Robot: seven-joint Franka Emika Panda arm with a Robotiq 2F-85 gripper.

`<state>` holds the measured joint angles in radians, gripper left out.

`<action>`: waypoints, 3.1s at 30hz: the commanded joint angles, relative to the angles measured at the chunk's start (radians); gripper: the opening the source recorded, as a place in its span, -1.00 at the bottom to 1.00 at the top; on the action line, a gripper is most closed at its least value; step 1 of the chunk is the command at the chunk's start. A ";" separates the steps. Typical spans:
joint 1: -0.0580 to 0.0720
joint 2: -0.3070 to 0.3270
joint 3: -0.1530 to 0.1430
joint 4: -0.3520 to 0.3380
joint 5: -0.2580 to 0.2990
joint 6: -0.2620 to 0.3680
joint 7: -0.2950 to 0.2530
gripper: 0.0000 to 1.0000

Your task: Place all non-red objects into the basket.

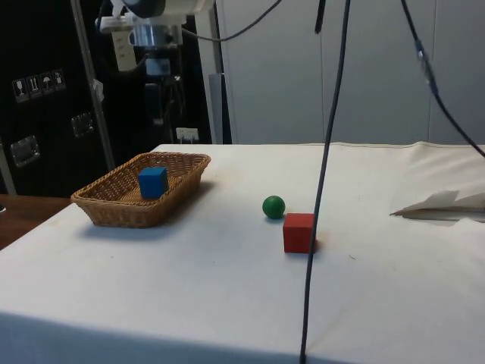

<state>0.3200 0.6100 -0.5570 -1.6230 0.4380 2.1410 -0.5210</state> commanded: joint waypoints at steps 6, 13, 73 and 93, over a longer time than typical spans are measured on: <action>0.004 -0.033 0.000 -0.033 -0.011 0.001 -0.006 1.00; 0.022 -0.124 -0.008 -0.129 -0.047 0.018 -0.009 1.00; 0.026 -0.578 0.012 -0.628 -0.346 0.104 0.089 1.00; 0.025 -0.600 0.061 -0.702 -0.376 0.154 0.144 1.00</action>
<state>0.3430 0.0090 -0.4990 -2.3110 0.0680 2.2690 -0.3880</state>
